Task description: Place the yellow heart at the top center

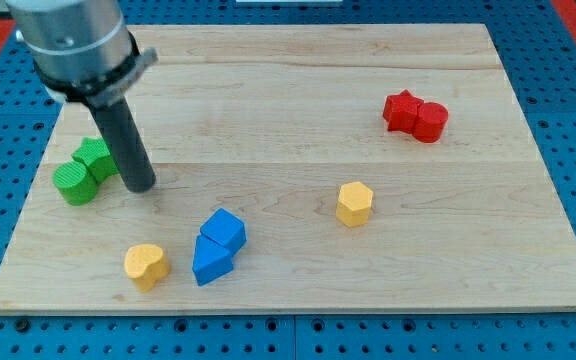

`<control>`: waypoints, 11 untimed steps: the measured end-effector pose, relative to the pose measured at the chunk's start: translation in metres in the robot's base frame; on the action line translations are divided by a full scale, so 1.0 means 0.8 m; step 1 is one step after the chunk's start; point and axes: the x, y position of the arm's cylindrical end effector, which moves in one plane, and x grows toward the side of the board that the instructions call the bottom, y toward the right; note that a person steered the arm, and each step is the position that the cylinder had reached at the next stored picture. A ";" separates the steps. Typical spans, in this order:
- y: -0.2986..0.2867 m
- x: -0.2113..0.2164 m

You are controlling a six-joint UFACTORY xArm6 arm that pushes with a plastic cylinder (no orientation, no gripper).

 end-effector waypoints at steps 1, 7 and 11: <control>-0.006 0.045; 0.043 0.125; 0.012 0.109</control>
